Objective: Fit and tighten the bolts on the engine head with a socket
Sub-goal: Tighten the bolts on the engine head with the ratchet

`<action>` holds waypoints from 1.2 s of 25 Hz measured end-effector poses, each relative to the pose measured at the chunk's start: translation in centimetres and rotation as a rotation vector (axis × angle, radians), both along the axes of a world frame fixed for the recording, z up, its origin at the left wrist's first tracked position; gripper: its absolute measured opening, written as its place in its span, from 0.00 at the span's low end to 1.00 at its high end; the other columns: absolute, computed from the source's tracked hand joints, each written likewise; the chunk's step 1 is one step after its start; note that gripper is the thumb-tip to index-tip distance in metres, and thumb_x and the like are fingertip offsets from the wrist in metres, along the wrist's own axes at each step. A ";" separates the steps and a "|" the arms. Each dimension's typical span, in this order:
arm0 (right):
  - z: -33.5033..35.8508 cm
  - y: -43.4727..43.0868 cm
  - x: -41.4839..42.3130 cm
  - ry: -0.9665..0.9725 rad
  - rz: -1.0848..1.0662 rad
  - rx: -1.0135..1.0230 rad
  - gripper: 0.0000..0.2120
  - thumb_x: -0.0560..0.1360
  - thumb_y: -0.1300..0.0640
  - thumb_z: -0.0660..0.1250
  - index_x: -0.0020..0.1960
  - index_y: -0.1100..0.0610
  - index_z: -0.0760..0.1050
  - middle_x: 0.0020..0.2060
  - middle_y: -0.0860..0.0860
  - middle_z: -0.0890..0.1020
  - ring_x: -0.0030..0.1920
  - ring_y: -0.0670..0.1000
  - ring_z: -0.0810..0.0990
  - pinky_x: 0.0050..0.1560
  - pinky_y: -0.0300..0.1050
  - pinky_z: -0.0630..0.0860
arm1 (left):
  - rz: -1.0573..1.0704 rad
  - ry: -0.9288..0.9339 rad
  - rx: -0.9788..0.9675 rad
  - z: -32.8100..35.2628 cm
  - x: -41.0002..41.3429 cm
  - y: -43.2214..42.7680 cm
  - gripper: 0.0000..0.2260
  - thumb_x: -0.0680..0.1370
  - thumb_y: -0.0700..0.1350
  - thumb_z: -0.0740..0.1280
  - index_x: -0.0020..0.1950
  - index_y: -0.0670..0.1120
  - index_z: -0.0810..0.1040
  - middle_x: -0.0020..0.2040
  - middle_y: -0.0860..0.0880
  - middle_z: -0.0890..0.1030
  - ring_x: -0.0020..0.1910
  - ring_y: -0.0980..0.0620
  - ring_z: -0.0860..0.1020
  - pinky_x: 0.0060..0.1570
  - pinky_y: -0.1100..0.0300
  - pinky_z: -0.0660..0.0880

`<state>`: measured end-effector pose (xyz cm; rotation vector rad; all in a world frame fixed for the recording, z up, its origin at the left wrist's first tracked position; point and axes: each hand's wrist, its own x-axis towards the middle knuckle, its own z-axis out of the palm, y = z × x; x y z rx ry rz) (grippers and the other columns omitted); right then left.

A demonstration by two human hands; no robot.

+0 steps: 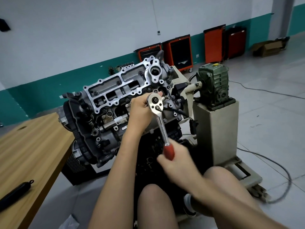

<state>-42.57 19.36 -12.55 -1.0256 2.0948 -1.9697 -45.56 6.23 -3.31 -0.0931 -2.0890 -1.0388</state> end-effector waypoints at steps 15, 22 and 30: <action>-1.1 -2.9 2.6 -0.160 -0.012 -0.210 0.11 0.65 0.61 0.64 0.32 0.52 0.63 0.23 0.45 0.64 0.25 0.47 0.62 0.26 0.42 0.62 | 0.013 0.096 -0.073 -0.2 -0.4 0.3 0.12 0.76 0.39 0.68 0.44 0.54 0.68 0.41 0.65 0.77 0.27 0.58 0.69 0.35 0.79 0.65; 4.8 6.2 -7.4 0.456 0.044 0.389 0.17 0.69 0.68 0.69 0.32 0.51 0.65 0.24 0.44 0.68 0.24 0.42 0.68 0.29 0.36 0.65 | 0.016 0.014 -0.026 -0.1 -0.4 -0.7 0.21 0.77 0.42 0.68 0.24 0.54 0.75 0.22 0.58 0.71 0.25 0.60 0.67 0.28 0.71 0.66; 1.4 3.7 -3.4 0.278 -0.036 0.154 0.16 0.68 0.66 0.69 0.32 0.54 0.64 0.25 0.46 0.67 0.26 0.44 0.64 0.30 0.41 0.63 | 0.030 0.049 0.002 -0.4 -0.3 0.2 0.24 0.78 0.44 0.66 0.23 0.59 0.73 0.21 0.61 0.69 0.24 0.63 0.65 0.30 0.68 0.63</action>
